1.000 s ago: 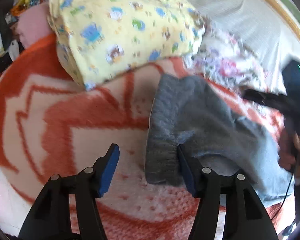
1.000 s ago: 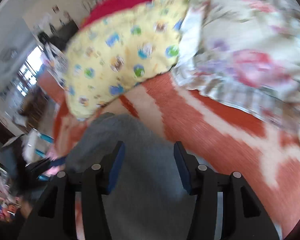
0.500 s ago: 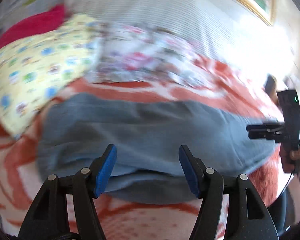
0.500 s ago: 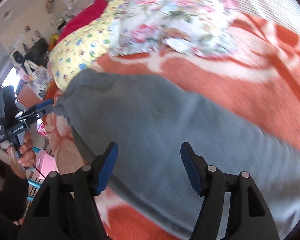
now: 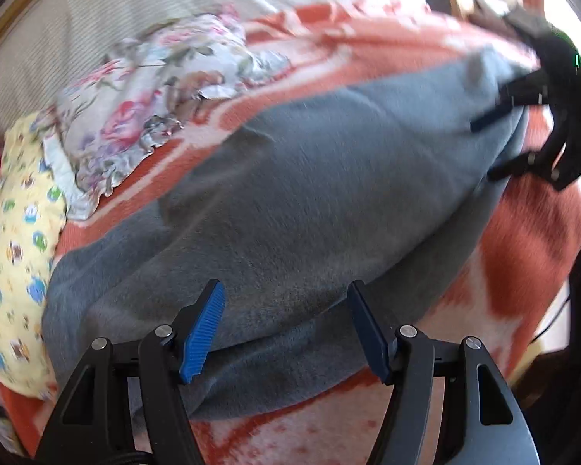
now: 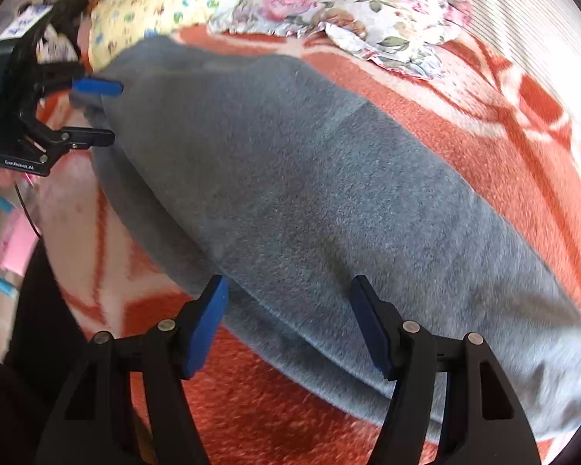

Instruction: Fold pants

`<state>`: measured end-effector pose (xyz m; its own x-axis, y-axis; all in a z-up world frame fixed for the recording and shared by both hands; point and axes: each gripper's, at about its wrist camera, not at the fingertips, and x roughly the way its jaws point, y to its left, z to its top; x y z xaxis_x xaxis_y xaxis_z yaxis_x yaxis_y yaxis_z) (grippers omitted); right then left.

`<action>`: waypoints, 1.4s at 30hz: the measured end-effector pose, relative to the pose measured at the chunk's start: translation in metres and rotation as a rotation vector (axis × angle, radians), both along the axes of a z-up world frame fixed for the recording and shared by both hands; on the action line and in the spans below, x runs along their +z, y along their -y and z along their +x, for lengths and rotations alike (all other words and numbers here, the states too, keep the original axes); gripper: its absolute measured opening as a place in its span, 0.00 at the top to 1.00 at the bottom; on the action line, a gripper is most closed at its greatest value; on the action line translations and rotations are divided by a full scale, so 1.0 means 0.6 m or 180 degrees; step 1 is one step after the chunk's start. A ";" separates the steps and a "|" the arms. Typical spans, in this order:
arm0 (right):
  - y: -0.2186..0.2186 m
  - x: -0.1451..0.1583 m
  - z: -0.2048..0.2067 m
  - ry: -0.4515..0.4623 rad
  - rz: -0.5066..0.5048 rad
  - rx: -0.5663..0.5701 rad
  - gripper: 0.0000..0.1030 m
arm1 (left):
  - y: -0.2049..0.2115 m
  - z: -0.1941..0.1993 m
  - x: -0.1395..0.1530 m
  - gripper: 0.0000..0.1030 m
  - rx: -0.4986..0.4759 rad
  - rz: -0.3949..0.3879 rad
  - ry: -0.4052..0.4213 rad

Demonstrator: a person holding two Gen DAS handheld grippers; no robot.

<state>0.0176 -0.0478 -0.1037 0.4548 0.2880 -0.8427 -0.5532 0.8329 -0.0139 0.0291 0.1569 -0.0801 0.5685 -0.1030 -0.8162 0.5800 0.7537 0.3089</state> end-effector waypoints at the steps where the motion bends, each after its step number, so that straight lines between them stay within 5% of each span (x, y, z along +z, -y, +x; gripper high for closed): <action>1: -0.003 -0.005 0.004 0.0014 -0.0080 0.0018 0.35 | 0.004 0.002 -0.009 0.36 -0.0034 0.0059 -0.0018; 7: -0.008 -0.015 0.010 0.0072 -0.0308 0.0164 0.38 | 0.023 0.008 -0.048 0.36 -0.0174 0.0411 -0.0045; 9: -0.004 -0.018 0.009 0.0073 -0.0349 0.0183 0.68 | 0.029 0.008 -0.054 0.46 -0.0227 0.0491 -0.0045; 11: 0.007 -0.019 0.013 -0.0022 -0.0252 0.0138 0.75 | 0.034 0.013 -0.056 0.76 -0.0236 0.0493 -0.0113; 13: 0.017 -0.011 0.009 -0.0040 -0.0078 0.0163 0.75 | 0.037 0.019 -0.052 0.86 -0.0217 0.0456 -0.0138; 15: 0.022 -0.003 -0.001 0.0000 -0.0082 0.0179 0.95 | 0.037 0.021 -0.038 0.92 -0.0194 0.0362 -0.0131; 19: 0.050 0.027 -0.014 -0.0018 0.0126 0.0105 0.96 | 0.037 -0.008 0.016 0.93 -0.0225 0.0104 -0.0012; 22: 0.065 0.052 -0.026 0.0029 0.0139 0.0138 0.96 | 0.034 -0.039 0.031 0.93 -0.0329 -0.0124 -0.0062; 28: 0.067 0.006 -0.015 -0.0379 0.0107 0.0075 0.86 | 0.038 -0.033 -0.049 0.81 -0.0069 -0.0100 -0.0504; 30: 0.071 0.025 -0.010 -0.0415 0.0404 0.0072 0.73 | 0.032 -0.044 -0.037 0.64 0.0040 -0.0283 -0.0498; 31: 0.074 0.047 -0.006 -0.0368 0.0648 0.0094 0.66 | 0.027 -0.053 -0.022 0.47 0.0103 -0.0421 -0.0455; 32: 0.076 0.061 0.000 -0.0315 0.0794 0.0098 0.54 | 0.024 -0.059 -0.009 0.41 0.0163 -0.0533 -0.0404; 34: 0.074 0.096 0.027 -0.0173 0.1050 0.0060 0.51 | 0.014 -0.069 0.016 0.34 0.0322 -0.0867 -0.0377; 42: -0.039 0.125 0.203 -0.0136 0.1219 -0.0159 0.51 | -0.079 -0.058 -0.012 0.33 0.2032 -0.2100 -0.0810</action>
<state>0.1393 -0.0241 -0.0289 0.4431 0.5638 -0.6970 -0.5052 0.7993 0.3254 -0.0057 0.2043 -0.0875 0.4899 -0.3186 -0.8115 -0.0101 0.9287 -0.3707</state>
